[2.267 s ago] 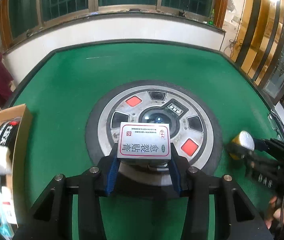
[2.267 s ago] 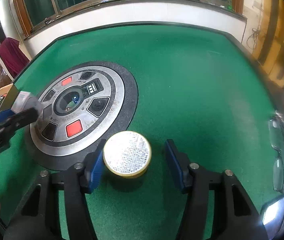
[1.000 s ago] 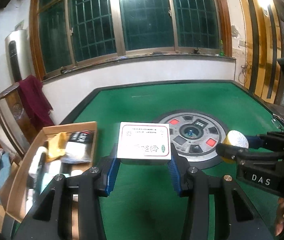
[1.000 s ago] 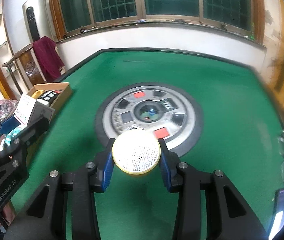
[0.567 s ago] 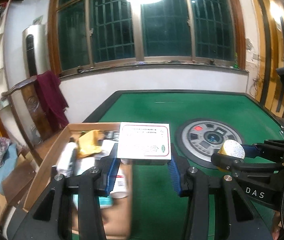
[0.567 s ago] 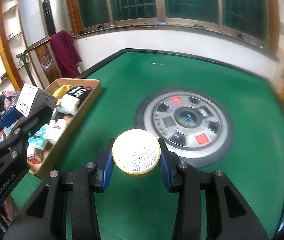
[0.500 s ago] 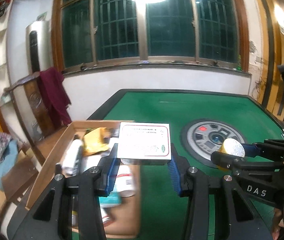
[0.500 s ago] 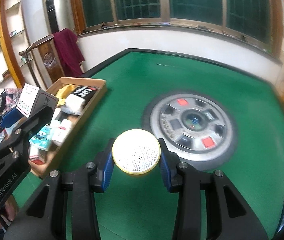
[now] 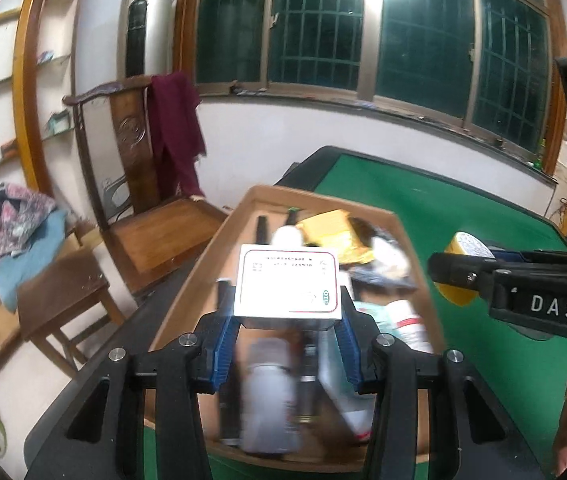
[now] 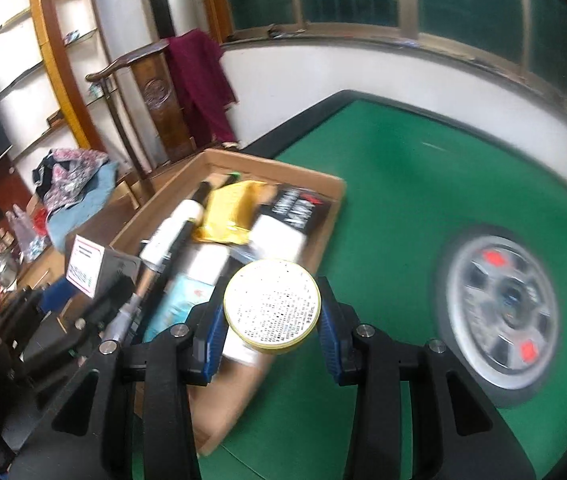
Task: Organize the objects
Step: 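Carry the white box and yellow-lidded tin from the turntable toward the tray, then lower the white box and tin into the tray and open both grippers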
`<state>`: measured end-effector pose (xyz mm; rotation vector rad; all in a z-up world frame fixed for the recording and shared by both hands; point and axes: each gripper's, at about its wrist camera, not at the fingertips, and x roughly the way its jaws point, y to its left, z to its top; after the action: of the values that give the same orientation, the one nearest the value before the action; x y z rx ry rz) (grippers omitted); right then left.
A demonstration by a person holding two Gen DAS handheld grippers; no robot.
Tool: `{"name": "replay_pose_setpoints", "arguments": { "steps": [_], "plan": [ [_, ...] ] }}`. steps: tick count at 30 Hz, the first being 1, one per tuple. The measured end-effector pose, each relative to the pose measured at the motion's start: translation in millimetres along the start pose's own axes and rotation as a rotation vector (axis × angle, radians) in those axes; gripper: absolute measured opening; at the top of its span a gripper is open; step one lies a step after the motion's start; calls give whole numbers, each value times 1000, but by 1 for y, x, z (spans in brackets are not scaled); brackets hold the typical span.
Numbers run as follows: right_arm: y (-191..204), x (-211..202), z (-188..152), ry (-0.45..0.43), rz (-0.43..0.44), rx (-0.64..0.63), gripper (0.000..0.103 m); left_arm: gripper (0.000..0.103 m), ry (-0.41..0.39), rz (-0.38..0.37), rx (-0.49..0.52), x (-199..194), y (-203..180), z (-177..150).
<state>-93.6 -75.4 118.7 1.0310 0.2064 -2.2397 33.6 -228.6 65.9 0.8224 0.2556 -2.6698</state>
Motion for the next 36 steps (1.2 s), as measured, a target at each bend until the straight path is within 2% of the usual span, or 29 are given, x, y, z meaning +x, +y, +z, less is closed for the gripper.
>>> {"name": "replay_pose_setpoints", "arguments": {
  "steps": [7,19,20,21,23,25,26,27,29,31,33,35,36],
  "plan": [
    [31,42,5,72,37,-30,38,40,34,-3,-17,15,16,-7],
    [24,71,3,115,53,19,40,42,67,-7,-38,23,21,-9],
    [24,71,3,122,50,15,42,43,64,-9,-37,22,21,-9],
    [24,70,3,126,43,12,45,50,60,-6,-34,21,21,-9],
    [24,63,3,110,44,2,56,63,52,2,-37,18,21,-9],
    [24,53,4,81,39,-1,59,63,33,-1,-39,14,21,-10],
    [24,50,5,69,36,1,64,63,24,3,-37,12,20,-10],
    [24,45,5,59,37,0,66,67,22,6,-35,10,19,-9],
    [24,34,5,32,33,-8,67,73,19,18,-38,7,19,-9],
    [23,19,0,-1,16,-16,67,73,0,32,-41,0,19,-11],
    [22,5,-7,-44,-17,-26,68,75,-17,79,-21,-8,16,-12],
    [22,-16,-20,-109,-74,-52,82,77,-12,129,-1,-15,11,-16],
    [22,-26,-28,-146,-101,-67,83,77,-14,143,9,-18,8,-18]
  ]
}}
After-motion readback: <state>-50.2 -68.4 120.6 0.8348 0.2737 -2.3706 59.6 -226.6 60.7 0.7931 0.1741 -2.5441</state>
